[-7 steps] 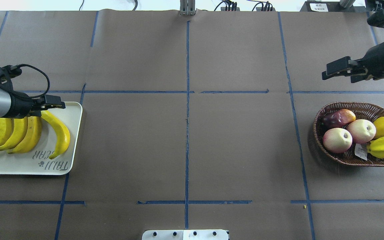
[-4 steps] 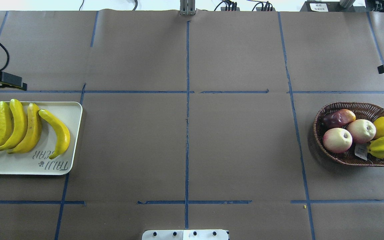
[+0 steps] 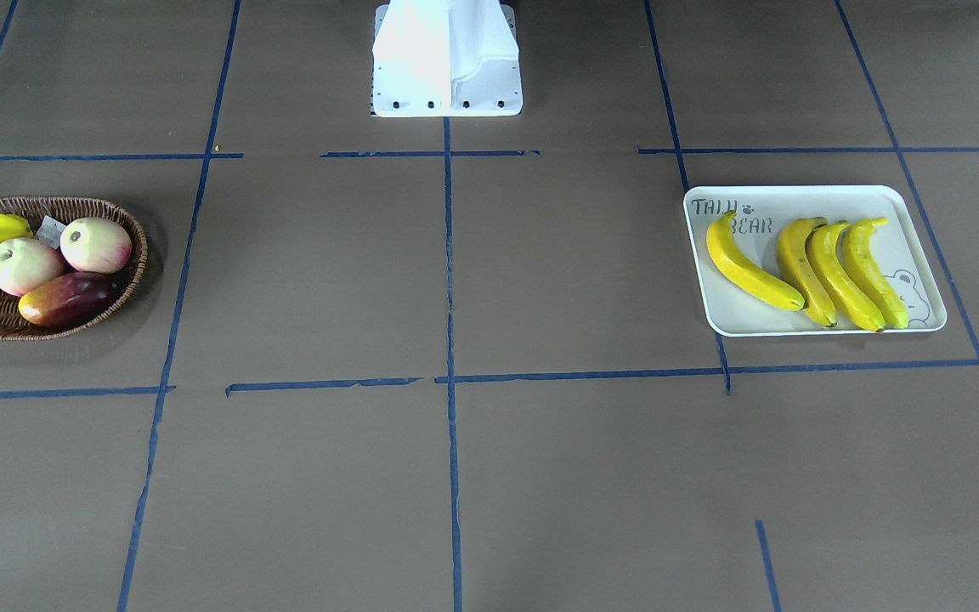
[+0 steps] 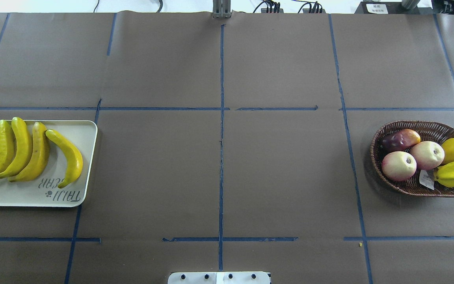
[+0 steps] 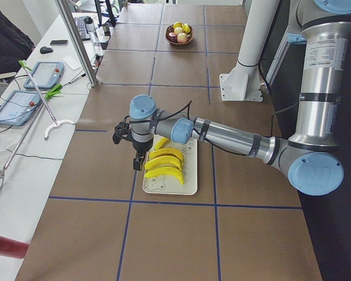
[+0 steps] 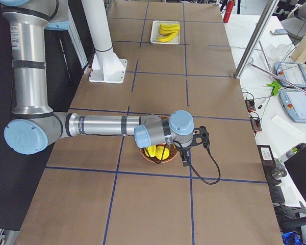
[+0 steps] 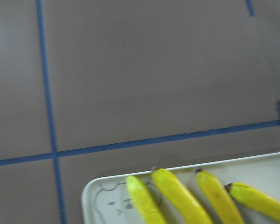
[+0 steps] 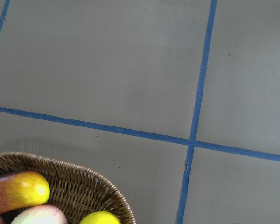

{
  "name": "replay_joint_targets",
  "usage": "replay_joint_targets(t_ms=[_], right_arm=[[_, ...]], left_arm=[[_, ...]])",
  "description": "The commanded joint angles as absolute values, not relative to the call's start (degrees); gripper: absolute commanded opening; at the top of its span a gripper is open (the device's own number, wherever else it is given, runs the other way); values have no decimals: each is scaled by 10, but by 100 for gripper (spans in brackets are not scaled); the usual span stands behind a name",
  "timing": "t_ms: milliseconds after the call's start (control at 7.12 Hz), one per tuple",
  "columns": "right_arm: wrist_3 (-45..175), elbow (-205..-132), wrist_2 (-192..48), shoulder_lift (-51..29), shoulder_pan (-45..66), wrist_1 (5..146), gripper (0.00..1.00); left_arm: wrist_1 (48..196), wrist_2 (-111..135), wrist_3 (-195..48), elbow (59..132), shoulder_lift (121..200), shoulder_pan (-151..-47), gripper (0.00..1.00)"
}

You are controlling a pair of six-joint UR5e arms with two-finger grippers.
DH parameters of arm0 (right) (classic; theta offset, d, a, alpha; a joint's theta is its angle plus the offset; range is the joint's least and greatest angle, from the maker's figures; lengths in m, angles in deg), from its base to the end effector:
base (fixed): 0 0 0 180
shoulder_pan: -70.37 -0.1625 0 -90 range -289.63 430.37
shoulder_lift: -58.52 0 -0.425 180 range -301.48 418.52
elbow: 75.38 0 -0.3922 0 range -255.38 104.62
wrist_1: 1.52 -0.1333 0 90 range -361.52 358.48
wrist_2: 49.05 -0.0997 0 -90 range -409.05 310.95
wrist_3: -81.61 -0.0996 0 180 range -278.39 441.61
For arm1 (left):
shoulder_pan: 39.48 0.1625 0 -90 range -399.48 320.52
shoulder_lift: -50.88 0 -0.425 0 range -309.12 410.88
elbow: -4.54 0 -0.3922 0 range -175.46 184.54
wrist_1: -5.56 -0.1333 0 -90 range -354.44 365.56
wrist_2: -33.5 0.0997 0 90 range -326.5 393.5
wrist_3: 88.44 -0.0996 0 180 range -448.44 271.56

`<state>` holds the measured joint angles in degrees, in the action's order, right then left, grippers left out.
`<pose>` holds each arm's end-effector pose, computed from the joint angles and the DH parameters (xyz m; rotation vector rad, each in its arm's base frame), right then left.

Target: Transfer all bananas from basket to plate

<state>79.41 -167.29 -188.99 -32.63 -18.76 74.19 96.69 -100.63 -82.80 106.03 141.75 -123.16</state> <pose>0.0495 -0.4974 0.6182 0.2224 -0.8726 -0.0928 -0.0082 -0.5072 0.5498 0.1426 0.7858 0.1019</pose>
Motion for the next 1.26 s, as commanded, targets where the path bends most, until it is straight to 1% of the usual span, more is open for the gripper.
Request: replay_joint_targets(t_ms=[0,141,281,703,984,1124], right_arm=[[799,-1639,-1889,-331,-186,740,100],[801,-1627,-1899,-332,-186,739,100],[796,-1633,-1899,-331,-186,739,100],[800,-1628,-1902,-335,-210,749,100],[800,-1633,-1902,-353,-224,756,100],[800,-1638,-1902,-348,-231,810,100]], left_arm=[[933,-1055,-855,1012,1400,-1251,100],[934,-1048,-856,1005,1401,-1277,100],[935,-1049,-858,997,1398,-1299,100],[938,-1048,-900,986,1384,-1299,100],[938,-1048,-900,983,1381,-1299,100],[938,-1048,-900,983,1381,-1299,100]])
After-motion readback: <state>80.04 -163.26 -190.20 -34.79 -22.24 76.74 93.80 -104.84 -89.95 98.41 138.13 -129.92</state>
